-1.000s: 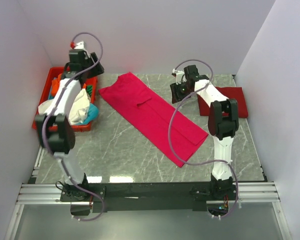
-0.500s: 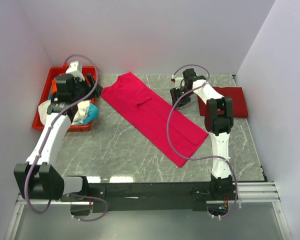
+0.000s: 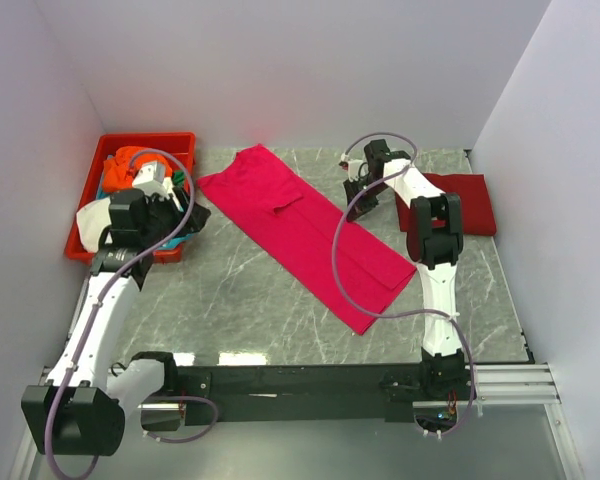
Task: Fold and stack the t-shirts
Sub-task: Fold the tshirt
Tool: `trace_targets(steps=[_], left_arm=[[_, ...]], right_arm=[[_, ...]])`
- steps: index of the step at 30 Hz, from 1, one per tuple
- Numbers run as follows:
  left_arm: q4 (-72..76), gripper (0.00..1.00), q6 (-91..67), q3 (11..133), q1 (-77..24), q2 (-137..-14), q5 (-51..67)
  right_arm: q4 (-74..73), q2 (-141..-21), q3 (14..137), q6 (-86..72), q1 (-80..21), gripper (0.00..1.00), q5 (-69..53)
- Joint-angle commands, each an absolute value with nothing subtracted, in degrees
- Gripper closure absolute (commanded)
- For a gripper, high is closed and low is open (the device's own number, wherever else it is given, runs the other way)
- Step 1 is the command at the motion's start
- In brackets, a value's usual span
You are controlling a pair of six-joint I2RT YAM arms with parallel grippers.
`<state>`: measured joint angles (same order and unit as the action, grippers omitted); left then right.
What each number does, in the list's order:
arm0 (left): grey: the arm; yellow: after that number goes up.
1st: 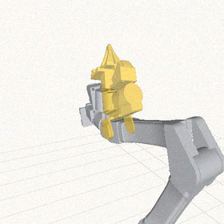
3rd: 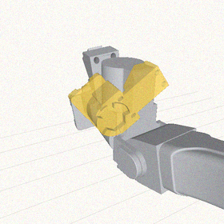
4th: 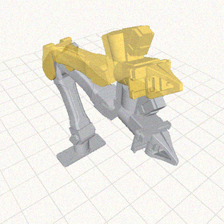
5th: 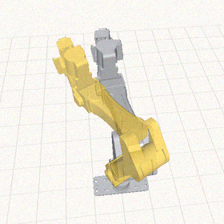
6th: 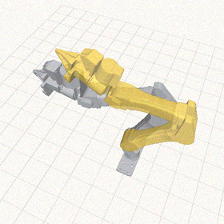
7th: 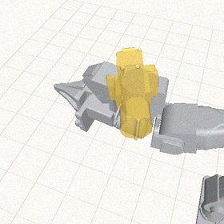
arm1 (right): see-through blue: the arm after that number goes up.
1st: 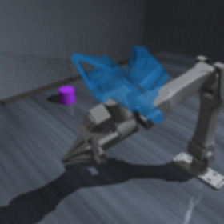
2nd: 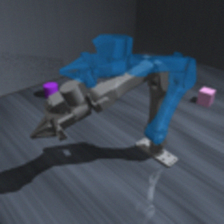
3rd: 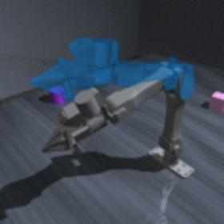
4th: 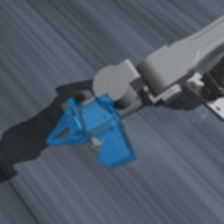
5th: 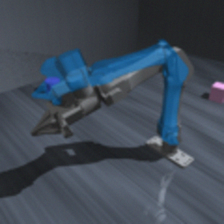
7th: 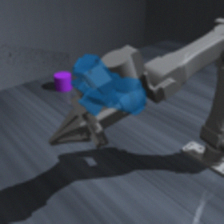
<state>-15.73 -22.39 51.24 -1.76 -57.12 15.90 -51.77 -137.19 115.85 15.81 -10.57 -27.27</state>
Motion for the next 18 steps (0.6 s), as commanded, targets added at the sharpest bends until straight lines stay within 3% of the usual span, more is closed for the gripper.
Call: trace_targets(steps=[1,9,18], left_arm=[[-12.9,0.34,-25.1,48.8,-1.9,-56.6,19.2],[-8.0,0.40,-30.3,47.2,-2.3,-63.3,21.8],[-2.6,0.41,-33.0,54.1,-9.4,-80.0,19.0]], right_arm=[[-52.7,-136.1,115.5,15.3,-9.6,1.00,-28.5],[-47.7,-125.7,100.0,15.6,-4.2,1.00,-25.7],[-42.5,-110.6,77.1,16.9,-2.6,1.00,-25.9]])
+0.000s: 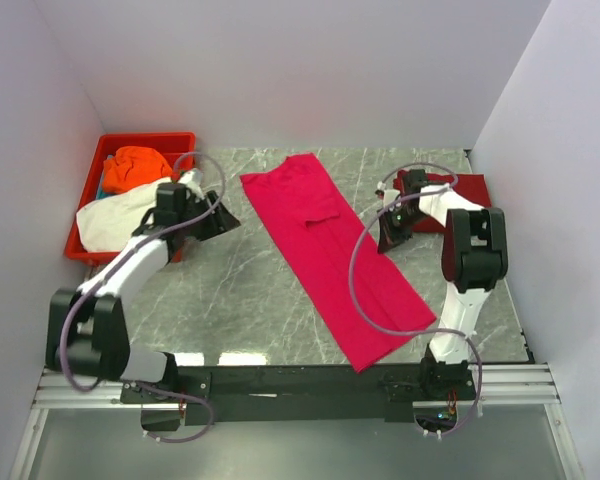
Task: Fold and stack the t-shirts
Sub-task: Fold the tshirt
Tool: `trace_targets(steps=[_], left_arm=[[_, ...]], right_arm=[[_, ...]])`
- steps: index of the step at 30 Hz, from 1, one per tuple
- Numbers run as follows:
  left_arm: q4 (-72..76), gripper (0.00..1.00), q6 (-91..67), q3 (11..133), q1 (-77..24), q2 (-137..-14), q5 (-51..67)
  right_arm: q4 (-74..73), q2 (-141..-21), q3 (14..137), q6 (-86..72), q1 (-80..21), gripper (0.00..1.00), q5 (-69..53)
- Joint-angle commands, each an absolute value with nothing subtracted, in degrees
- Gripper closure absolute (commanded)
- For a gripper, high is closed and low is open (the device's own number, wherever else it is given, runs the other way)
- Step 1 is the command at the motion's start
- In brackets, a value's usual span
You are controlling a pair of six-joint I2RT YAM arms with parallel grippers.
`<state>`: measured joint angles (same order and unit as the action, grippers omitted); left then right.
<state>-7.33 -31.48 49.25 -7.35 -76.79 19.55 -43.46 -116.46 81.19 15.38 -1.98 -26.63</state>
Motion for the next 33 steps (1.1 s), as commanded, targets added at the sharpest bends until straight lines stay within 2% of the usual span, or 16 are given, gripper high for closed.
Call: trace_targets(steps=[1,4,5,7,12,16,19,21,22,24,25,28,33], left_arm=[[-2.5,0.41,-33.0,55.4,-10.4,-84.2,18.2],[-2.5,0.42,-33.0,62.1,-11.2,-94.8,16.3],[-2.7,0.42,-33.2,66.3,-11.2,-97.7,15.8],[-3.3,0.43,-33.5,71.2,-11.3,-106.4,14.0],[-9.9,0.46,-32.9,90.5,-11.4,-123.6,13.5],[-14.1,0.47,-31.8,101.5,-11.1,-130.6,10.8],[-16.8,0.54,-31.6,105.5,-10.8,-134.3,10.2],[-18.1,0.62,-31.3,109.4,-10.6,-136.9,9.3],[-19.4,0.69,-31.3,112.3,-10.3,-137.9,9.3],[-21.1,0.79,-31.1,115.5,-9.6,-141.0,9.8],[-22.9,0.88,-31.0,118.8,-9.3,-142.1,9.8],[-24.3,1.00,-31.2,124.2,-8.0,-145.8,10.6],[-22.4,1.00,-32.5,130.6,-5.9,-149.3,10.8]], right_arm=[[-42.5,-109.4,74.8,17.0,-2.6,1.00,-26.0],[-42.2,-105.4,72.0,17.6,-2.5,0.91,-25.3],[-42.3,-103.7,71.8,17.8,-2.5,0.83,-24.9],[-41.7,-101.9,71.5,18.5,-2.4,0.76,-23.2],[-41.3,-94.6,71.5,21.3,-1.1,0.69,-25.5],[-41.2,-87.6,69.7,26.9,-1.1,0.64,-31.0],[-41.0,-82.5,68.5,29.8,-1.1,0.63,-35.1],[-41.0,-78.9,67.7,31.4,-1.1,0.63,-38.1],[-40.8,-76.8,67.3,32.4,-1.1,0.63,-39.3],[-41.4,-74.7,66.8,34.7,-1.1,0.62,-42.9],[-41.6,-72.8,66.4,35.4,-1.1,0.63,-43.9],[-43.1,-68.7,64.8,40.0,-1.8,0.62,-48.4],[-40.6,-61.2,58.8,44.9,-4.1,0.55,-52.2]])
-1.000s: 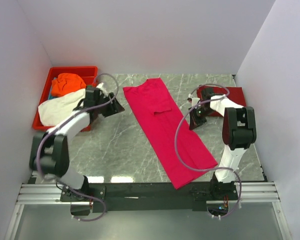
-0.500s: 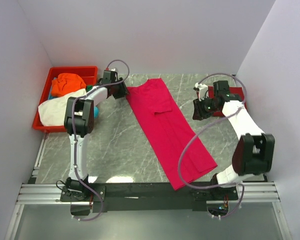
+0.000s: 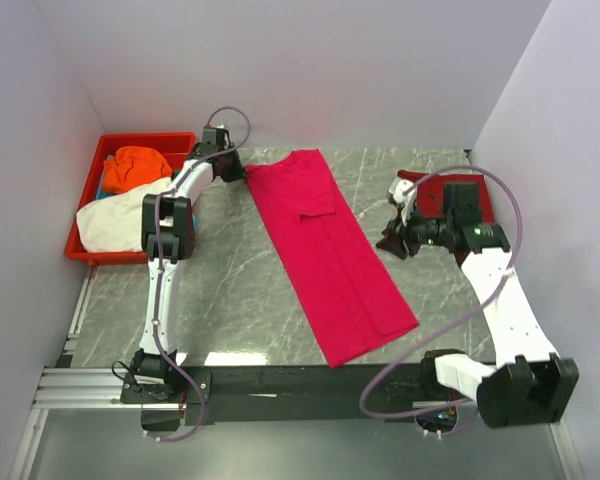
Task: Fold and stack the t-shirts
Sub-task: Fold the tshirt
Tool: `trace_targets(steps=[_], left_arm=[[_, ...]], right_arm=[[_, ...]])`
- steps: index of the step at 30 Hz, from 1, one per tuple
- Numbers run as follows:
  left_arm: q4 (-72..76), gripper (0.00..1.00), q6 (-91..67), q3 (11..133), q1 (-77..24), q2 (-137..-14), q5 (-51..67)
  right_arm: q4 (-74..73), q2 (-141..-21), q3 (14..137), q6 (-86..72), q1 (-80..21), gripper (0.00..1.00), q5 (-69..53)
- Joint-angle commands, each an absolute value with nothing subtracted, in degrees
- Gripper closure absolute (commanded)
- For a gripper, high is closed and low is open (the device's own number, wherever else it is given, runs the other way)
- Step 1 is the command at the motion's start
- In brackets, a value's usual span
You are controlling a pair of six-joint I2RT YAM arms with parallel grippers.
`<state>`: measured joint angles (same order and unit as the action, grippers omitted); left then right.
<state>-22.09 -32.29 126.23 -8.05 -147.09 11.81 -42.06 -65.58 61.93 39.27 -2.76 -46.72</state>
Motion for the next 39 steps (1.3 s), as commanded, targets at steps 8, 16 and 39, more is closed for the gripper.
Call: trace_targets(steps=[8,16,39], left_arm=[[-20.3,0.53,-31.3,134.1,-4.4,-145.4,14.8],[-11.1,0.30,-14.7,105.4,-5.0,-112.3,14.1],[-0.4,0.29,-1.2,46.1,-74.5,-78.0,6.7]], right_arm=[[-36.5,-58.2,48.1,55.3,-9.0,0.04,-54.6],[-58.2,-65.6,49.7,93.6,-8.9,0.05,-51.1],[-67.8,-68.4,40.7,116.5,6.9,0.13,-41.1]])
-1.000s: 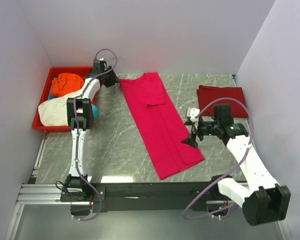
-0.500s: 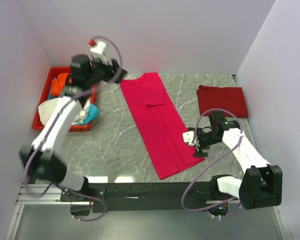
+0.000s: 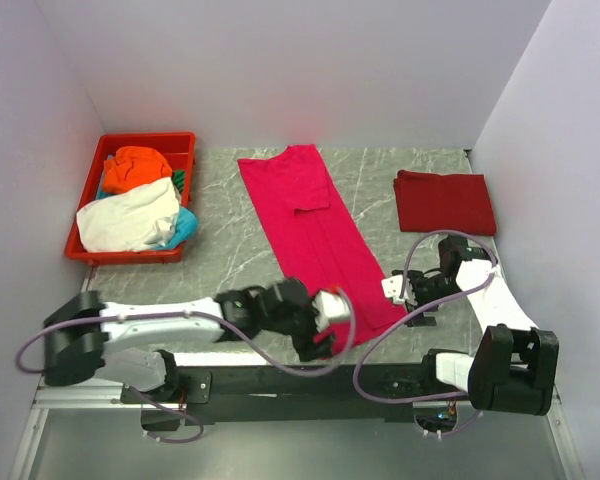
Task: Fold and stack the t-shirts
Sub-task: Fold the tshirt
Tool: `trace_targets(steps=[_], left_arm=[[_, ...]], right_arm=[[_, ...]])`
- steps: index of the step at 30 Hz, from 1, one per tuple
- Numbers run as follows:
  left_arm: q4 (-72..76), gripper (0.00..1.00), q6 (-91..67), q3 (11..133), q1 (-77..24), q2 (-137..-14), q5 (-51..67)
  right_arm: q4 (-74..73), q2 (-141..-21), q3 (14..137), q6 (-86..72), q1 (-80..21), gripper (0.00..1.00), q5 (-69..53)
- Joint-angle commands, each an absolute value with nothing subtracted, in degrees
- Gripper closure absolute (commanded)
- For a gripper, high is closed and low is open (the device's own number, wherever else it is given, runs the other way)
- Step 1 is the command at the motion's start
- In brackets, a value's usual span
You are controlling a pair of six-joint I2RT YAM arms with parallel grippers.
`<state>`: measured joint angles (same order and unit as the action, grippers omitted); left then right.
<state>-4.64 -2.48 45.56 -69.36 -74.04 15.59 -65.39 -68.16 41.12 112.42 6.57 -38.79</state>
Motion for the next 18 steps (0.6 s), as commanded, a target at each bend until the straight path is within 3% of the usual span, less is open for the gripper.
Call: trace_targets(steps=[1,15,18], left_arm=[[-0.4,0.30,-0.7,46.4,-75.7,-79.5,4.9],[3.3,0.39,2.7,50.3,-80.3,-95.8,-10.5],[0.4,0.48,3.0,51.3,-80.6,-97.9,-11.0]], right_arm=[[-67.9,-68.6,40.7,116.4,6.9,0.13,-41.5],[-67.4,-68.6,39.4,116.8,6.7,0.16,-40.5],[-67.9,-68.6,40.1,116.9,6.7,0.16,-40.8]])
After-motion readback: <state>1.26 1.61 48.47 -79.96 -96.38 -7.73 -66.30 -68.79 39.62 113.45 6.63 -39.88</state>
